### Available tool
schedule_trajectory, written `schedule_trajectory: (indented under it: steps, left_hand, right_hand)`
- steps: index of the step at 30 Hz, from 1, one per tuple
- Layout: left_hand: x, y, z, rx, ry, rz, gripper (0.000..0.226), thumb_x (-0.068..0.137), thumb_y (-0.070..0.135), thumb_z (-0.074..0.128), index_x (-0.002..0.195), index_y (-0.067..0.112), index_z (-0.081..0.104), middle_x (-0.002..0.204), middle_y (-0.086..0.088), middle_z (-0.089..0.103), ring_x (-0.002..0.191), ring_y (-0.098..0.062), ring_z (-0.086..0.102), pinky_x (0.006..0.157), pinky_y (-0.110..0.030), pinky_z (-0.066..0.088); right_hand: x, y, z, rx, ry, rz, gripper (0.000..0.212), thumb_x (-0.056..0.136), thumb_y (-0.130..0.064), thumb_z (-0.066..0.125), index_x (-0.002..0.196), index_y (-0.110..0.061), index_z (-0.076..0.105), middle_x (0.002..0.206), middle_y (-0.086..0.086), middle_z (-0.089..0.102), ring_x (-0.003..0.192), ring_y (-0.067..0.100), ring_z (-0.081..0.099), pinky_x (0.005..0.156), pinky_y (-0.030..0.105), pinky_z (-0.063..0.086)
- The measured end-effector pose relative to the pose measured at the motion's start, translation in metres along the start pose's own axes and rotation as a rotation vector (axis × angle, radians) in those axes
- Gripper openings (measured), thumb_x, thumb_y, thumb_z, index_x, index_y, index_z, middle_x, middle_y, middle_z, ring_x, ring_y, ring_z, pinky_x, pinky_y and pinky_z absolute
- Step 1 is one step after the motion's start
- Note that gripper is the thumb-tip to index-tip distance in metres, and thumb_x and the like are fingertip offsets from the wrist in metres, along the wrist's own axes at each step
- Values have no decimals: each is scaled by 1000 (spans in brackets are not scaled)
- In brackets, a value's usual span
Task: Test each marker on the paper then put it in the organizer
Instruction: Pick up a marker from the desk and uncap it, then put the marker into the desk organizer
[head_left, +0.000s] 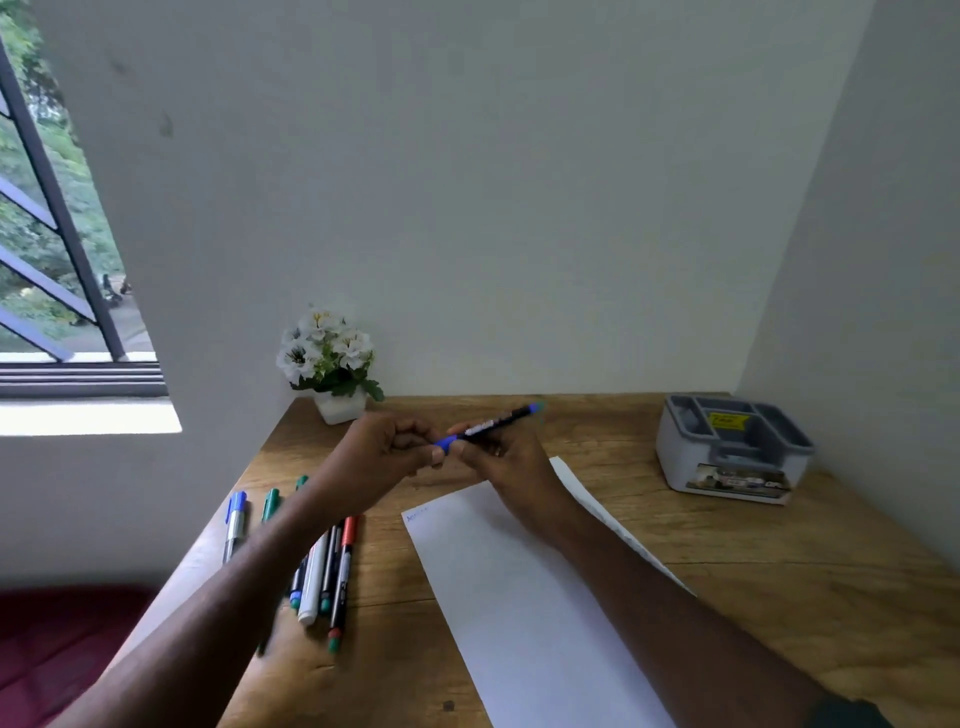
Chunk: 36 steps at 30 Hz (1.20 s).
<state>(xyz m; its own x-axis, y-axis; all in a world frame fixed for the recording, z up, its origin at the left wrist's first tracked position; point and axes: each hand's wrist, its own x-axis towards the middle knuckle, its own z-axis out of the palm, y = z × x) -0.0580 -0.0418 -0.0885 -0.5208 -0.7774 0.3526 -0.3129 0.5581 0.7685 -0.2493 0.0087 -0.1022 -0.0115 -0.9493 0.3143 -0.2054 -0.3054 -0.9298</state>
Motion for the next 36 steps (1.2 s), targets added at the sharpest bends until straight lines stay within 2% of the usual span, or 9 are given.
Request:
schedule_trajectory:
  steps: [4, 7, 9, 12, 14, 17, 21, 26, 36]
  left_hand:
    - [17, 10, 11, 198, 39, 30, 11, 85, 26, 78, 84, 16, 73, 75, -3, 71, 68, -16, 65, 64, -31, 50]
    - [29, 27, 36, 273, -30, 48, 10, 83, 11, 78, 80, 18, 72, 77, 8, 71, 72, -1, 65, 67, -20, 49]
    - [39, 40, 57, 351, -128, 79, 11, 82, 13, 76, 78, 22, 71, 79, 10, 71, 76, -1, 65, 69, -22, 51]
    - [58, 58, 87, 451, -233, 92, 6, 83, 29, 75, 82, 25, 71, 87, 12, 72, 83, -3, 64, 72, -23, 51]
    - [71, 70, 105, 494, -263, 112, 5, 83, 26, 73, 85, 22, 71, 90, 11, 72, 85, -5, 64, 76, -25, 52]
    - [87, 83, 130, 470, -319, 97, 8, 82, 17, 74, 88, 18, 69, 94, 5, 70, 88, -12, 64, 78, -26, 51]
    - [101, 87, 151, 516, -356, 105, 13, 81, 22, 74, 88, 27, 65, 95, 8, 68, 89, -11, 64, 82, -32, 56]
    - [108, 90, 164, 535, -377, 116, 18, 82, 23, 77, 97, 19, 69, 98, 6, 68, 92, -12, 63, 85, -35, 56]
    - [106, 90, 152, 481, -383, 124, 24, 80, 23, 81, 78, 34, 59, 90, 5, 67, 87, -14, 65, 83, -39, 59]
  right_hand:
    - [3, -18, -30, -19, 63, 113, 20, 95, -3, 44, 89, -16, 59, 86, 5, 72, 82, 18, 68, 72, 32, 52]
    - [-8, -25, -69, -316, 84, 62, 17, 97, -8, 40, 91, -19, 52, 72, 1, 64, 63, 18, 63, 59, 33, 48]
    - [-17, -27, -105, -590, 106, -55, 21, 98, -13, 48, 84, -26, 54, 68, -8, 53, 60, 11, 53, 62, 33, 42]
    - [-34, -35, -161, -850, 208, -90, 19, 92, -6, 58, 83, -17, 71, 73, 1, 57, 69, 18, 52, 70, 42, 47]
    - [-47, -48, -197, -883, 344, -36, 19, 90, -6, 66, 105, -11, 75, 91, 2, 62, 83, 16, 57, 83, 36, 50]
    - [-62, -70, -241, -916, 422, 12, 13, 85, -12, 75, 97, -15, 73, 89, -3, 63, 91, 16, 59, 84, 30, 51]
    - [-59, -80, -270, -1061, 356, 83, 8, 84, -15, 77, 90, -18, 73, 95, 3, 68, 98, 20, 61, 83, 33, 54]
    - [-46, -74, -267, -1108, 228, 130, 8, 82, -12, 78, 85, -18, 74, 92, 4, 70, 84, 18, 67, 69, 21, 51]
    - [-21, -63, -235, -1042, 108, 96, 21, 79, -5, 79, 90, -20, 70, 101, 4, 67, 84, 13, 65, 64, 14, 45]
